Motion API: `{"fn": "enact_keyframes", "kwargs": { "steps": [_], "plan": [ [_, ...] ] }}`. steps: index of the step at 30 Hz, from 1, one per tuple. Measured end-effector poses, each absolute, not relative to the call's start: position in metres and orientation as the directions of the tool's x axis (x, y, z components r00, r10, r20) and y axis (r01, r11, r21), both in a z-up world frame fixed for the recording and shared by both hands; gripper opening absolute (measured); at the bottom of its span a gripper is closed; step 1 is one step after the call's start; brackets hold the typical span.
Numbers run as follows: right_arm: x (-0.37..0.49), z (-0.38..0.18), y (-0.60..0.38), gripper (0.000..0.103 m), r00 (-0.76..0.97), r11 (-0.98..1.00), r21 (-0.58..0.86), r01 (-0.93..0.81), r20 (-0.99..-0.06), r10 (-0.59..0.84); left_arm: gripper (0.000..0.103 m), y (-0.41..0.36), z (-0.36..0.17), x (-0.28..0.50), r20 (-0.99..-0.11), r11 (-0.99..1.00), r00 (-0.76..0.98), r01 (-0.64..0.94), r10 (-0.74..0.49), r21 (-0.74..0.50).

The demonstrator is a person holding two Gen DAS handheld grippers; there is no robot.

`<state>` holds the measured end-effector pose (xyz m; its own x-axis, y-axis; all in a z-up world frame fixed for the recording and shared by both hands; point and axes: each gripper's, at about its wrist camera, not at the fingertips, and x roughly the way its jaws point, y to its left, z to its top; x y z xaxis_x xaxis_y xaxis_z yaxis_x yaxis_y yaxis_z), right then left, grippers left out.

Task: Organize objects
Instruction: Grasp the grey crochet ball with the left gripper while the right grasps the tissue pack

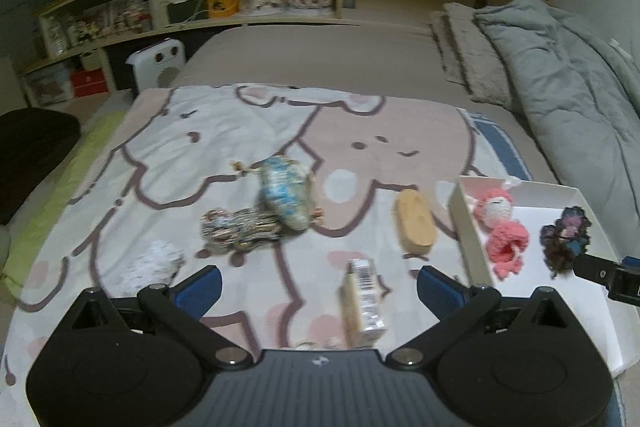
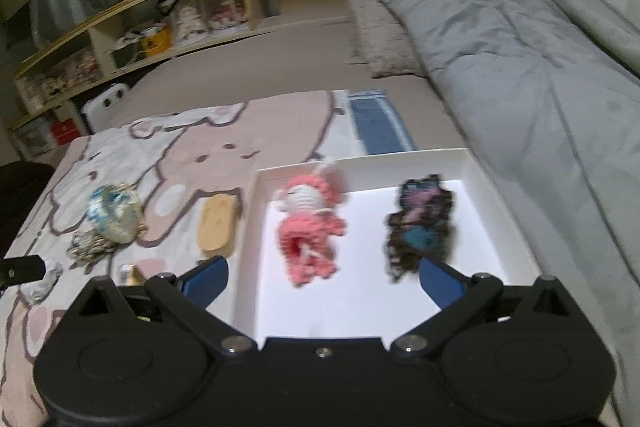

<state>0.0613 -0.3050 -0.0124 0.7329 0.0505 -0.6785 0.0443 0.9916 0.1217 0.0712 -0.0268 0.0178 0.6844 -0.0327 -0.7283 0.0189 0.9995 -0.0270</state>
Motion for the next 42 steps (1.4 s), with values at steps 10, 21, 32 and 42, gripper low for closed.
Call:
{"fn": "enact_keyframes", "kwargs": {
  "steps": [10,21,32,42],
  "plan": [
    [0.068,-0.019,-0.251,0.103,0.715,0.989,0.129,-0.076,-0.684,0.145,0.102,0.003,0.004,0.058,-0.737,0.999,0.676,-0.033,0.022,-0.001],
    [0.077,-0.033,-0.209,0.102,0.695,0.969,0.187,-0.164,-0.675,0.248,0.102,0.022,-0.014,0.040,-0.754,1.000,0.656,0.002,-0.013,-0.016],
    [0.102,-0.069,-0.167,0.088,0.610,0.917,0.320,-0.238,-0.685,0.398,0.101,0.011,-0.036,0.044,-0.793,0.996,0.605,0.087,-0.070,-0.022],
    [0.111,-0.089,-0.168,0.085,0.620,0.965,0.153,-0.214,-0.742,0.255,0.099,0.002,-0.044,0.046,-0.806,0.990,0.582,0.136,-0.108,-0.035]
  ]
}}
